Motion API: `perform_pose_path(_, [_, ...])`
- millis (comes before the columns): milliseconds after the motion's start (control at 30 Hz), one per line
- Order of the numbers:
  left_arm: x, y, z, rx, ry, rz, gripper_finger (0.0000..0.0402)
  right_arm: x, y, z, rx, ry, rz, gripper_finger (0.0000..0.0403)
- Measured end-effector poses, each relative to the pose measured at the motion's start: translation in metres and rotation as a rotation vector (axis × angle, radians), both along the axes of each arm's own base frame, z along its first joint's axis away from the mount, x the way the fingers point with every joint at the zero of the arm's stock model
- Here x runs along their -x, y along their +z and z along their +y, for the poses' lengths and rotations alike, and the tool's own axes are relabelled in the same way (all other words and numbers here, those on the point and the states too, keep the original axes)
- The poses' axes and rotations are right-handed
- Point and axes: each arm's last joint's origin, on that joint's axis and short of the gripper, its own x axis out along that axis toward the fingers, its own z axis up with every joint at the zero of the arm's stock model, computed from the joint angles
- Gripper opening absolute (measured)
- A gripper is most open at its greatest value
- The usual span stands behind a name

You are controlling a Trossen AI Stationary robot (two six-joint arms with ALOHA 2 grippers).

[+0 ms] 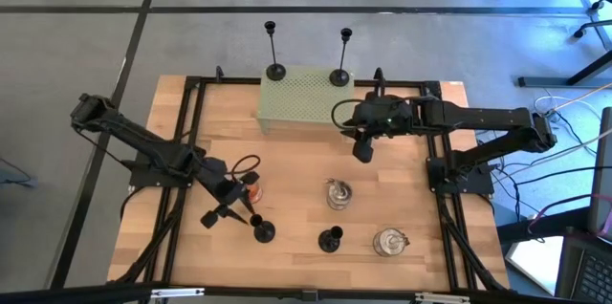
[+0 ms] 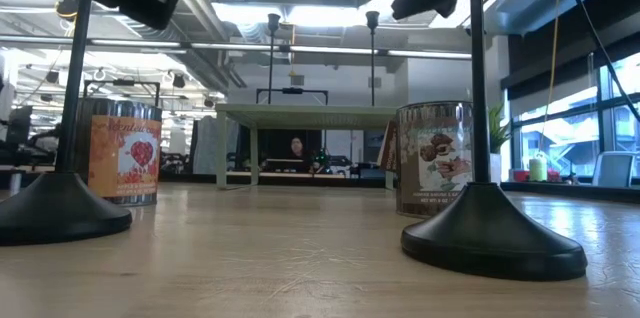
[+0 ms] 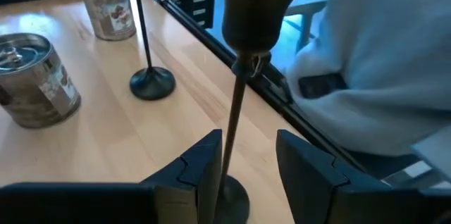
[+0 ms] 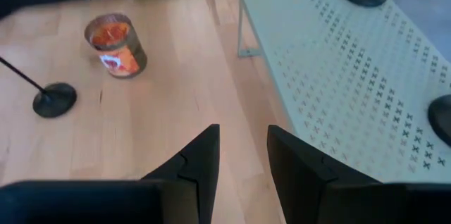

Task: Pick & Place candle stick holders
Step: Put the left candle holder on the shelf aligned with the other candle holders

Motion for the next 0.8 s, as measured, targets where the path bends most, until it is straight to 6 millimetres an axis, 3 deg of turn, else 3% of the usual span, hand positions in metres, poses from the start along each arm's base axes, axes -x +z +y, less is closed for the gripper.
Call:
perform_pose_path(467, [-0.022, -0.018, -0.015, -0.043, -0.023, -0.050, 0.0124, -0.002, 0.003, 0.000, 0.002, 0.000, -0.042, 0.0124])
perform_pose_path(733, [-0.022, -0.016, -0.016, -0.088, -0.054, -0.116, 0.0021, -0.002, 0.003, 0.000, 0.002, 0.000, -0.041, 0.0124])
perform_pose_path(800, [-0.023, -0.014, -0.016, -0.091, -0.048, -0.141, 0.0012, -0.002, 0.003, 0.000, 0.002, 0.000, -0.041, 0.0124])
